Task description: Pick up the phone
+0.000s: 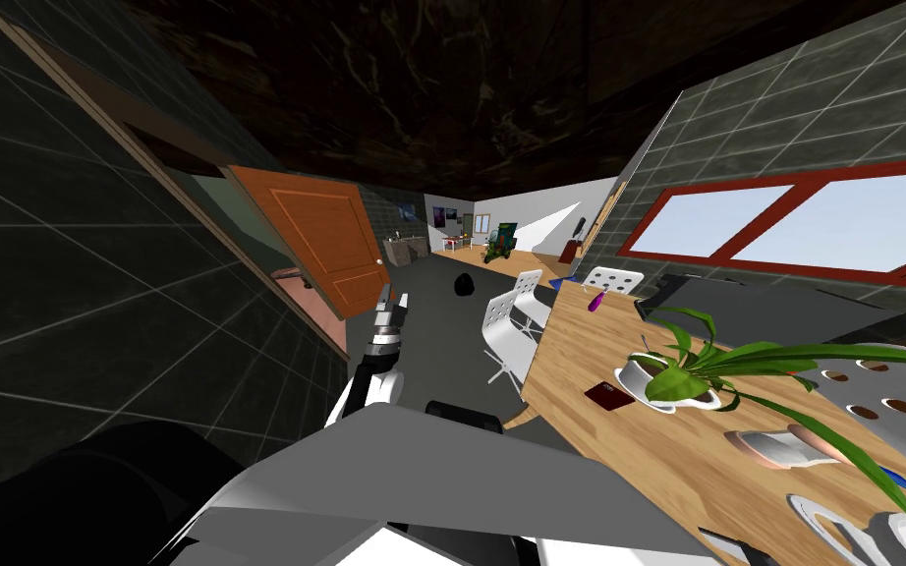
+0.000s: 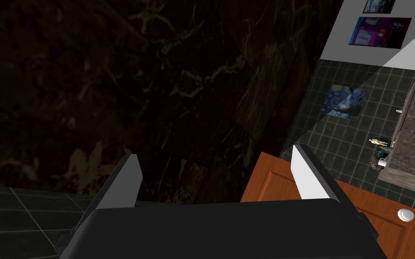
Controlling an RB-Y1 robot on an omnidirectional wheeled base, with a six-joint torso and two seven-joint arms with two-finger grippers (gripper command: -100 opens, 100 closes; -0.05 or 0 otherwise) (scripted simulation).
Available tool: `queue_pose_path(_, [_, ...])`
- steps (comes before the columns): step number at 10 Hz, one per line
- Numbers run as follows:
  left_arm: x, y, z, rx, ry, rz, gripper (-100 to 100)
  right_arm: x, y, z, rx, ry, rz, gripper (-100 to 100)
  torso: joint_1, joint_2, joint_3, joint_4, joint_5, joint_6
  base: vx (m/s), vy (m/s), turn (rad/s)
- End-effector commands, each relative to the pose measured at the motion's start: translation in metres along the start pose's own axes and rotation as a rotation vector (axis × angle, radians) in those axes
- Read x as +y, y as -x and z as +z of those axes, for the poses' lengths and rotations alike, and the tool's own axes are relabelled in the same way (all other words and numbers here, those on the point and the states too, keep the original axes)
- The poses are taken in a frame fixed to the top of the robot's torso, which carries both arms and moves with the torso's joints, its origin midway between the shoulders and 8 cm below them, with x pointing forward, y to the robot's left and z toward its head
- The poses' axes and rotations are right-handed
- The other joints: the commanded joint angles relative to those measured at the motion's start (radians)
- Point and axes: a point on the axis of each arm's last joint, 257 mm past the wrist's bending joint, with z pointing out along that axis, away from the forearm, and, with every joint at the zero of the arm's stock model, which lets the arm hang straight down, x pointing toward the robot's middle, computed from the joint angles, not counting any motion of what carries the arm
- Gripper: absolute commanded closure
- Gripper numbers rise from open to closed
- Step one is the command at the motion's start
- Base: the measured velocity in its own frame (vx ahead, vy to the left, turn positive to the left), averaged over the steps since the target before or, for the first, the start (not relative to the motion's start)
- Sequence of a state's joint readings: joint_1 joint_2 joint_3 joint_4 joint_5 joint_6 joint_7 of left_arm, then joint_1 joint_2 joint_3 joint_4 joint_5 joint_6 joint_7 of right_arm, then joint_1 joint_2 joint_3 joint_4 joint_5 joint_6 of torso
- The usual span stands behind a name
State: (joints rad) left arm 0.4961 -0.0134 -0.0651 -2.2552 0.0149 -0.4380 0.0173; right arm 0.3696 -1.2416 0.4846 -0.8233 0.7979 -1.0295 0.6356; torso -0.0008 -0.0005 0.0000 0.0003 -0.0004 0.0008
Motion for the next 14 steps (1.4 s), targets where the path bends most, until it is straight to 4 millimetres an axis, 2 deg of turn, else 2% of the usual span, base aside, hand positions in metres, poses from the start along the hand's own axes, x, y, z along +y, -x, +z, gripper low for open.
queue_pose_path(1, [0.0,0.0,0.0,0.0,0.0,0.0,0,0.0,0.0,0.0,0.0,0.0,0.0,-100,0.0,0.0,0.0,0.0,0.0,0.0,0.0,0.0,0.0])
queue_pose_path(6, [0.0,0.0,0.0,0.0,0.0,0.0,0,0.0,0.0,0.0,0.0,0.0,0.0,-100,0.0,0.0,0.0,0.0,0.0,0.0,0.001,0.0,-0.002])
queue_pose_path(7, [0.0,0.0,0.0,0.0,0.0,0.0,0,-0.029,0.0,-0.013,0.039,-0.045,-0.046,-100,0.0,0.0,0.0,0.0,0.0,0.0,0.047,0.011,-0.062])
queue_pose_path(9, [0.0,0.0,0.0,0.0,0.0,0.0,0,-0.064,-0.002,-0.032,0.094,-0.1,-0.103,-100,0.001,-0.007,-0.004,-0.001,0.0,0.0,0.132,0.009,-0.05])
queue_pose_path(11, [0.0,0.0,0.0,0.0,0.0,0.0,0,-0.064,-0.002,-0.032,0.094,-0.1,-0.103,-100,0.001,-0.008,-0.005,-0.002,0.0,-0.001,0.069,0.018,0.003])
queue_pose_path(12, [0.0,0.0,0.0,0.0,0.0,0.0,0,-0.09,-0.004,-0.05,0.14,-0.144,-0.148,-100,0.001,-0.004,-0.003,-0.001,0.0,0.0,0.071,0.024,-0.043])
queue_pose_path(14, [0.0,0.0,0.0,0.0,0.0,0.0,0,-0.114,-0.005,-0.067,0.187,-0.184,-0.191,-100,0.002,-0.006,-0.004,-0.001,0.001,0.0,0.101,0.035,-0.028])
